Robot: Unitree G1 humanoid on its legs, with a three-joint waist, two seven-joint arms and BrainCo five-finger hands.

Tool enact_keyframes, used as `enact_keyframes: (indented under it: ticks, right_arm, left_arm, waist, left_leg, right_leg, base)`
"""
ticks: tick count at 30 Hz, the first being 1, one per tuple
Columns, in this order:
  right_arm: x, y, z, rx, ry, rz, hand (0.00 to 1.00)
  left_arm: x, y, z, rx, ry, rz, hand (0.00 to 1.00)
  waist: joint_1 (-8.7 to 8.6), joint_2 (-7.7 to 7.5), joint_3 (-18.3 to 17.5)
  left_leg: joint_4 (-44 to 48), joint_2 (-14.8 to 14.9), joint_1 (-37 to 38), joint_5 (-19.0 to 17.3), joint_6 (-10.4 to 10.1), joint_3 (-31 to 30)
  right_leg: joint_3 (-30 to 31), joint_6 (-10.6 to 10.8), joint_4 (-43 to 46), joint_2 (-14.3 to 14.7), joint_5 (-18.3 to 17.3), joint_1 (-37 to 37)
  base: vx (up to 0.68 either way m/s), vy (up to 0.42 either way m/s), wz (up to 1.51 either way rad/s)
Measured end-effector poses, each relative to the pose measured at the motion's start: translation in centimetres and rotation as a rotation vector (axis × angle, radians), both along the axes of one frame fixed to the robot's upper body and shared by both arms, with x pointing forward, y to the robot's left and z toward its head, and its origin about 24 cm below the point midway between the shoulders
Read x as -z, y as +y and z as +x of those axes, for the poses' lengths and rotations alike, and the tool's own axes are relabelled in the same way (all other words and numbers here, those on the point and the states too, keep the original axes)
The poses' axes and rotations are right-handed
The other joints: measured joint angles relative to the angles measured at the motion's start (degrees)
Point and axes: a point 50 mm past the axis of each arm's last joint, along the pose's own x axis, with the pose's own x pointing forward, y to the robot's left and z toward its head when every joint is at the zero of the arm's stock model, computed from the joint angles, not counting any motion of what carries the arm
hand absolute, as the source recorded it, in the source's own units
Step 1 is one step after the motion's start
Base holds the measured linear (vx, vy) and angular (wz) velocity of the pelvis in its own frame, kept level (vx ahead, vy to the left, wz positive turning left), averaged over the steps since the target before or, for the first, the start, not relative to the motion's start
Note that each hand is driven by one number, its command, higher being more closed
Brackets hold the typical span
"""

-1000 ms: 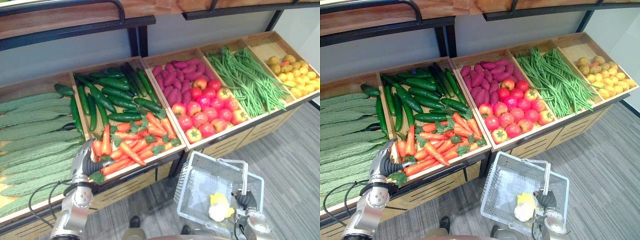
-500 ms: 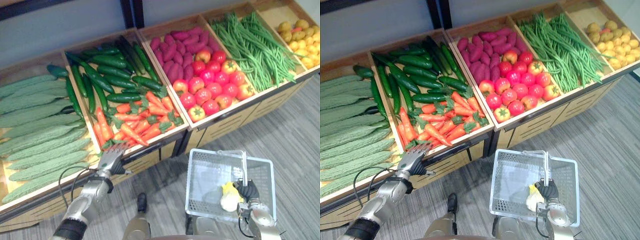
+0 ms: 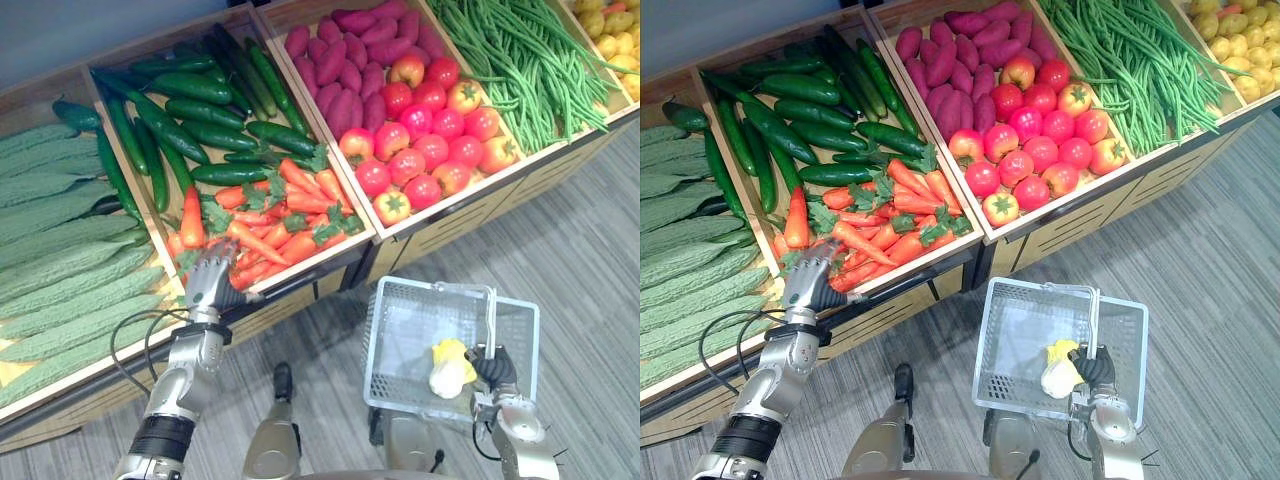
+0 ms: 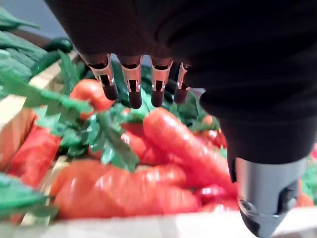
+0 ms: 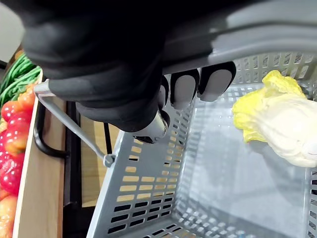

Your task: Pick vegetable in the basket

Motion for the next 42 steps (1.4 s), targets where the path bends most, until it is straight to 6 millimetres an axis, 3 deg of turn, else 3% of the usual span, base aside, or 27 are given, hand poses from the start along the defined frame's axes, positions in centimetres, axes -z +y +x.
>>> enact_keyframes:
  ticks: [6,12,17,25,30,40,41,42]
  right_arm:
    - [0.4,0.5,0.7,-0.006,0.009,0.013,1.00]
    - [0.5,0.5,0.7,-0.007,0.015,0.016,1.00]
    - [0.0,0.8,1.7,-0.025,-0.012,0.016,1.00]
    - [-1.1,0.8,2.7,-0.047,-0.061,-0.005,1.00]
    - [-2.0,1.1,3.4,-0.075,-0.098,-0.016,1.00]
    - [-2.2,1.1,3.5,-0.074,-0.111,-0.022,1.00]
    - [-2.1,1.0,3.5,-0.067,-0.108,-0.023,1.00]
    - [-2.0,1.0,3.5,-0.061,-0.102,-0.024,1.00]
  left_arm:
    - [-1.0,0.0,0.0,-0.020,-0.076,-0.078,0.00]
    - [-1.9,0.6,0.4,-0.039,-0.102,-0.023,0.00]
    - [-3.8,2.1,2.9,-0.062,-0.099,0.135,0.00]
    - [-5.4,0.4,5.8,0.013,-0.099,0.204,0.00]
    - [-4.6,-0.2,6.6,0.056,-0.017,0.245,0.00]
    - [-2.0,-1.0,5.9,0.066,0.059,0.216,0.00]
    - [-1.0,-0.8,5.2,0.063,0.078,0.182,1.00]
    - [-1.0,-0.9,5.2,0.068,0.075,0.180,1.00]
  waist:
    - [-1.24,-0.01,0.0]
    - [-1.54,-0.14,0.1]
    - [-2.67,-0.81,1.4]
    - [-2.72,-1.03,2.7]
    - [-2.99,-1.17,4.0]
    - [-2.78,-1.25,4.3]
    - [-3.15,-1.09,4.3]
    - [-3.10,-1.07,4.3]
  left_leg:
    - [0.0,0.0,0.2,0.0,0.0,-0.2]
    - [0.0,0.0,0.2,0.0,0.0,0.0]
    - [0.0,0.0,-0.8,0.0,0.0,0.5]
    - [0.0,0.0,-2.5,0.0,0.0,1.9]
    - [0.0,0.0,-3.0,0.0,0.0,2.6]
    - [0.0,0.1,-2.5,0.0,0.0,2.9]
    - [0.0,0.1,-1.8,0.0,0.0,2.0]
    - [0.0,0.0,-1.6,0.0,0.0,1.9]
  right_leg:
    - [-0.1,0.0,-0.2,0.0,0.0,0.4]
    - [0.1,0.0,-0.2,0.0,0.0,0.4]
    - [0.8,0.0,0.1,0.1,0.0,-1.2]
    - [1.9,-0.2,0.7,0.2,0.1,-3.7]
    - [2.7,-0.4,0.7,0.4,0.3,-4.6]
    - [2.9,-0.1,-1.5,0.5,1.4,-3.3]
    - [1.8,0.1,-4.8,0.5,2.8,-0.5]
    - [1.7,0.2,-5.1,0.5,2.9,-0.1]
  base:
    - [0.02,0.000,0.02]
    - [0.00,0.000,0.00]
    - [0.00,-0.001,-0.06]
    - [0.04,-0.012,-0.07]
    - [0.00,-0.012,-0.08]
    - [0.01,-0.003,-0.01]
    - [0.04,0.016,0.19]
    - [0.03,0.017,0.19]
